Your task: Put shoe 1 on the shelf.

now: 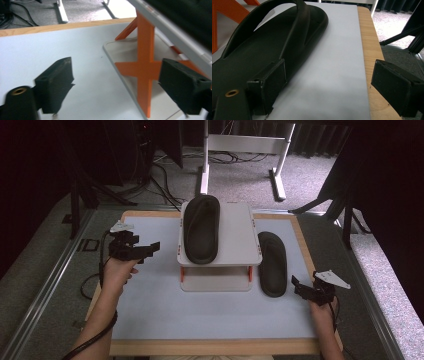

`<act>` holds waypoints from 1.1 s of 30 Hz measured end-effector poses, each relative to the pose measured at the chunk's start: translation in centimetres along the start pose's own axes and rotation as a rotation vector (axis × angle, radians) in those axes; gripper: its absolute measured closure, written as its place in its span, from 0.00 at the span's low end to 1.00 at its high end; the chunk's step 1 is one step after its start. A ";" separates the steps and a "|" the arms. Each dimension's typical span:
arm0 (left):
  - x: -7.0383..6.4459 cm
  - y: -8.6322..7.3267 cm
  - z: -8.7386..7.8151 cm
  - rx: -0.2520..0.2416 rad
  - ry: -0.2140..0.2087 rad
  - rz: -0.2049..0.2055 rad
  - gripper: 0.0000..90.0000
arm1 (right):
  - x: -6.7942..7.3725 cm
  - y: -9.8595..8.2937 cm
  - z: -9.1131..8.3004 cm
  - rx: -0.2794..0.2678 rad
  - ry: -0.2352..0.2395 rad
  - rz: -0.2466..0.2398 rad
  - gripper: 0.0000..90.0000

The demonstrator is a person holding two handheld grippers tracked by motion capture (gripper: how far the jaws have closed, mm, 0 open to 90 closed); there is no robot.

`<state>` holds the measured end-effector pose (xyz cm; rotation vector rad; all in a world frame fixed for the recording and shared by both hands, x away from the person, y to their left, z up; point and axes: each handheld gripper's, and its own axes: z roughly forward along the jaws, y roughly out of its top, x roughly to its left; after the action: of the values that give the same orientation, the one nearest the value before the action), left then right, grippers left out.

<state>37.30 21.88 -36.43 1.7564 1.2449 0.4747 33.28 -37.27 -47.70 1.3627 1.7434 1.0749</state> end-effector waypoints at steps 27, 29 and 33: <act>2.0 -7.9 1.7 -0.070 0.087 0.067 0.09 | 0.0 0.1 0.1 0.012 -0.013 0.013 0.13; 2.0 -8.5 1.8 -0.068 0.091 0.095 0.09 | 0.0 0.1 0.2 0.014 -0.013 0.017 0.13; 2.1 -9.4 1.8 -0.095 0.100 0.116 0.09 | 0.0 0.1 0.1 0.010 -0.017 0.011 0.12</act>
<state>34.39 23.73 -45.65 1.7479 1.1735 0.6851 33.41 -37.23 -47.71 1.3848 1.7337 1.0590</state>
